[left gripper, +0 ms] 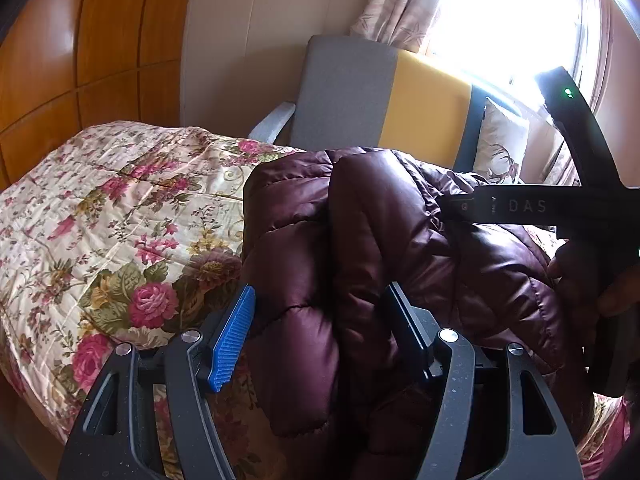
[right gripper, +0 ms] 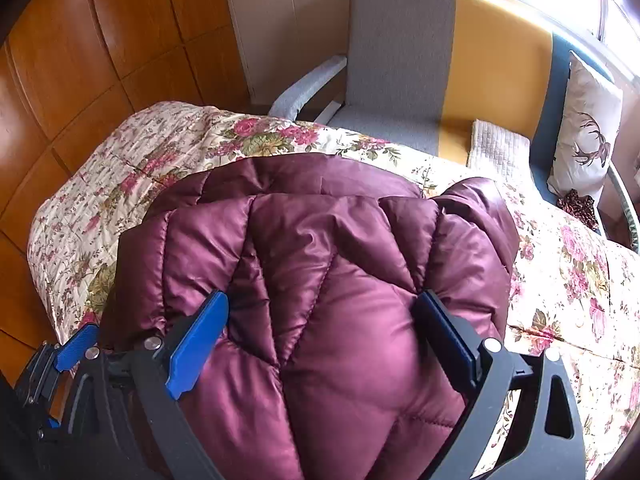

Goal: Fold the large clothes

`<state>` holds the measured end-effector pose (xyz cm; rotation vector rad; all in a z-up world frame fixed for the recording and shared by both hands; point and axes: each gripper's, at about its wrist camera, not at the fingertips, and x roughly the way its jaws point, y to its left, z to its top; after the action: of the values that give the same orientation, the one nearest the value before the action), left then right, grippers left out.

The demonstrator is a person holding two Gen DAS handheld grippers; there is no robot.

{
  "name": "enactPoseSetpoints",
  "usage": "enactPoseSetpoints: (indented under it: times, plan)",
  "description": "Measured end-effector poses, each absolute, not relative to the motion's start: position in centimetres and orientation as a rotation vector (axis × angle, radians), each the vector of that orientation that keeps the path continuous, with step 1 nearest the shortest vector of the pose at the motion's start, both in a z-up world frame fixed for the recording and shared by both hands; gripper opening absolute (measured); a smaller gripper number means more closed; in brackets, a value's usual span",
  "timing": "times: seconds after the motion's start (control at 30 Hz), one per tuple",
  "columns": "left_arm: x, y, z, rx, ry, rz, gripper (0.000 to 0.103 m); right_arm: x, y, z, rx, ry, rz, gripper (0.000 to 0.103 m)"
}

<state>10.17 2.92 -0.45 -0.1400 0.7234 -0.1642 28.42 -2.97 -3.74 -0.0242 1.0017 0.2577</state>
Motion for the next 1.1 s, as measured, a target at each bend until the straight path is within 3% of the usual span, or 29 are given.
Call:
enactPoseSetpoints:
  times: [0.3, 0.6, 0.8, 1.1]
  plan:
    - [10.7, 3.4, -1.4, -0.167, 0.731, -0.161, 0.07, 29.7, -3.7, -4.9, 0.058, 1.032, 0.301, 0.1]
    - [10.2, 3.5, -1.1, -0.16, 0.717, -0.171, 0.071, 24.5, -13.0, -1.6, 0.453, 0.872, 0.385, 0.101]
    - [10.3, 3.5, -1.2, -0.166, 0.716, -0.177, 0.071, 21.6, -19.0, -6.0, 0.624, 0.956, 0.389, 0.101]
    - [10.3, 3.8, -1.3, -0.184, 0.72, -0.191, 0.071, 21.6, -20.4, -11.6, 0.884, 0.993, 0.539, 0.101]
